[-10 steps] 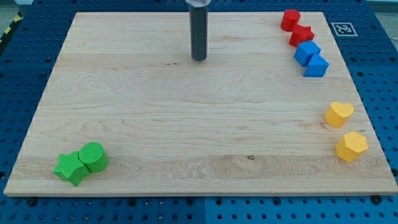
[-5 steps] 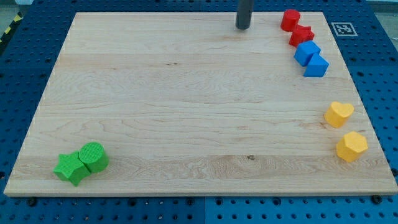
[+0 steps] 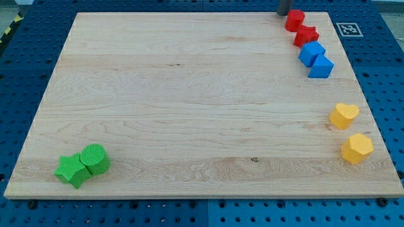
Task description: Slide the red circle to the center of the board
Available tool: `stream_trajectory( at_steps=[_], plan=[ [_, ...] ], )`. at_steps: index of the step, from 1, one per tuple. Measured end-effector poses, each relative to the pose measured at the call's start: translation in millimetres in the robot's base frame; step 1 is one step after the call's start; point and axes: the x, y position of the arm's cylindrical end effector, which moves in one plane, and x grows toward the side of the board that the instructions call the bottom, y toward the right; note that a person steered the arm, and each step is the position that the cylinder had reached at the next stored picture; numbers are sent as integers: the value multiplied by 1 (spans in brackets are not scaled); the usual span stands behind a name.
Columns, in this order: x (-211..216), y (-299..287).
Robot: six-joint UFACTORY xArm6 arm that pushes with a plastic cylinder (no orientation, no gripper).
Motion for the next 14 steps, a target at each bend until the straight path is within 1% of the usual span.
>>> stream_trajectory(
  at_steps=[1, 2, 4, 5, 9, 11, 14],
  plan=[
    [0, 37],
    [2, 45],
    [29, 37],
    [41, 22],
    [43, -64],
    [69, -89],
    [72, -142]
  ],
)
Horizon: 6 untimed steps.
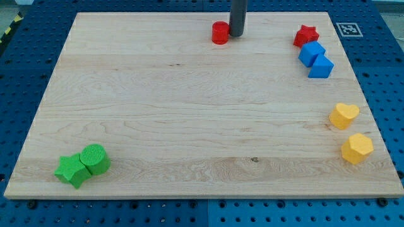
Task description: Slide the red circle to the center of the board
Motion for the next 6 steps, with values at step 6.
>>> stream_trajectory(
  at_steps=[6],
  plan=[
    [-28, -66]
  ],
)
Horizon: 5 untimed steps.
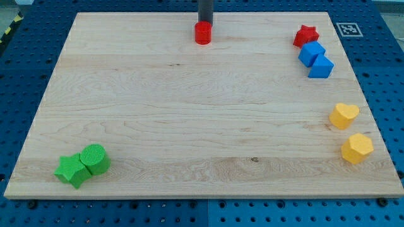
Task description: Slide the red circle to the center of the board
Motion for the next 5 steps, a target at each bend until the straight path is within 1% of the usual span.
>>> stream_trajectory(
  at_steps=[1, 3, 4, 5],
  plan=[
    [6, 0],
    [34, -2],
    [65, -2],
    [105, -2]
  ],
)
